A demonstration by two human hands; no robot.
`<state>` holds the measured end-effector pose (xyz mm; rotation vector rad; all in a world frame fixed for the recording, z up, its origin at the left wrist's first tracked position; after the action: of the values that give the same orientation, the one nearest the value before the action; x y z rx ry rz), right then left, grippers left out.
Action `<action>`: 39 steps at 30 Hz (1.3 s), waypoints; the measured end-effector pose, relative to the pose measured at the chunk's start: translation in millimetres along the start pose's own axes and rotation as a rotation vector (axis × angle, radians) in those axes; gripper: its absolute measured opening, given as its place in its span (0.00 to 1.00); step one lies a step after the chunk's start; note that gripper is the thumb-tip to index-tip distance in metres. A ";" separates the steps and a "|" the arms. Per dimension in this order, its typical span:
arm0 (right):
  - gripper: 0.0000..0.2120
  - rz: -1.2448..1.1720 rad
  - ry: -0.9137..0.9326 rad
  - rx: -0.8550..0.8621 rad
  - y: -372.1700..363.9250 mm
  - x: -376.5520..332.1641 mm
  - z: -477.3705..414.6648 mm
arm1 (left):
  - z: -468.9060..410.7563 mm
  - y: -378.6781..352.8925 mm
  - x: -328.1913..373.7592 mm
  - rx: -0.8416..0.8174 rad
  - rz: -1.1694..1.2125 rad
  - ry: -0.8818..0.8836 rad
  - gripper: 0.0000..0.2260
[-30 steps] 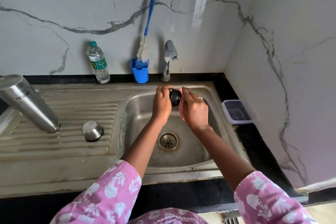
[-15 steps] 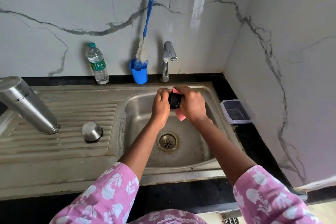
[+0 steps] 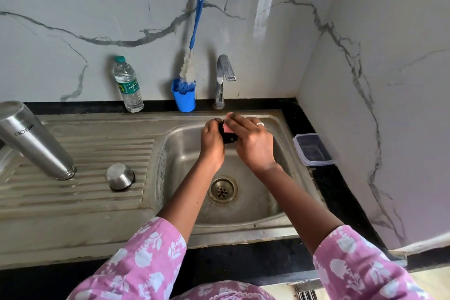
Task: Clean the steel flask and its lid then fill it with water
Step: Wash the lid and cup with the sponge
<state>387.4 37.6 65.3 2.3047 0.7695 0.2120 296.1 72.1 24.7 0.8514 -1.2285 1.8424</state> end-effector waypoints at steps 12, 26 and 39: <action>0.08 -1.064 -0.971 -0.348 -26.9 35.7 -2.6 | -0.1 6.1 9.4 -0.036 -0.612 -0.491 0.09; 0.14 -1.064 -1.492 -0.516 -39.8 45.1 31.0 | -4.6 15.4 0.7 -0.340 -1.154 -1.132 0.04; 0.13 -0.960 -1.379 -0.527 -34.8 44.0 32.3 | -27.3 32.7 -14.4 -0.269 -1.383 -0.771 0.05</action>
<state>417.9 65.5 15.6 0.9368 0.7650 -1.2784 272.0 86.2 -10.5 1.7101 -0.8030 0.2219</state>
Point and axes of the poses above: each hand's wrist, its own z-axis away from the middle knuckle, its own y-axis out of the back of the hand, x = y × z, the point moved 4 cm from there along -z, towards the middle knuckle, and after that the axes turned 9 degrees about y, right-handed, at the moved point
